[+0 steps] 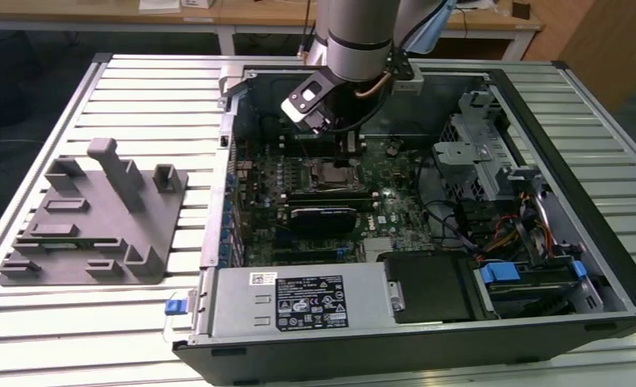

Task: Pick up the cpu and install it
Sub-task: 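Close the cpu cover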

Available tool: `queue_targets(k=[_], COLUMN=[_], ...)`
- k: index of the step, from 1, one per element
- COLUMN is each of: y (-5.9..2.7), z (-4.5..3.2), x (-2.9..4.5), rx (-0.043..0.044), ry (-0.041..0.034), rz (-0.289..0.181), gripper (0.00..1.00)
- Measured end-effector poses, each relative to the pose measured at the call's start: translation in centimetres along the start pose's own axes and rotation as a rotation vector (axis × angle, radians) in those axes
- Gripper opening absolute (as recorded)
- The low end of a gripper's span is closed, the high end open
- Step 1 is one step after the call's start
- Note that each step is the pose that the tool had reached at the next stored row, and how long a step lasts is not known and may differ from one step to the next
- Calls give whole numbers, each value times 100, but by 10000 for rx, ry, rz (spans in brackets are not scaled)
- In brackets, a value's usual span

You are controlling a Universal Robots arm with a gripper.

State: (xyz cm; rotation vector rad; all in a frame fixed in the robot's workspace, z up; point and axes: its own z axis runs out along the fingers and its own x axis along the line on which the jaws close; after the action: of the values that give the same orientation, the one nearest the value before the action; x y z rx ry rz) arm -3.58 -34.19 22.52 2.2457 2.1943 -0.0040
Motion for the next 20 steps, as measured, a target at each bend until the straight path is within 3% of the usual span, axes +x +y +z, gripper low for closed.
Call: queue_targets(k=[8, 15, 20], y=[-2, -4, -5], z=[1, 1, 1], x=[0, 0, 0], rx=[-1, -3, -6], ry=[1, 1, 1], rz=[-139, -938, -1774], gripper=[11, 11, 11])
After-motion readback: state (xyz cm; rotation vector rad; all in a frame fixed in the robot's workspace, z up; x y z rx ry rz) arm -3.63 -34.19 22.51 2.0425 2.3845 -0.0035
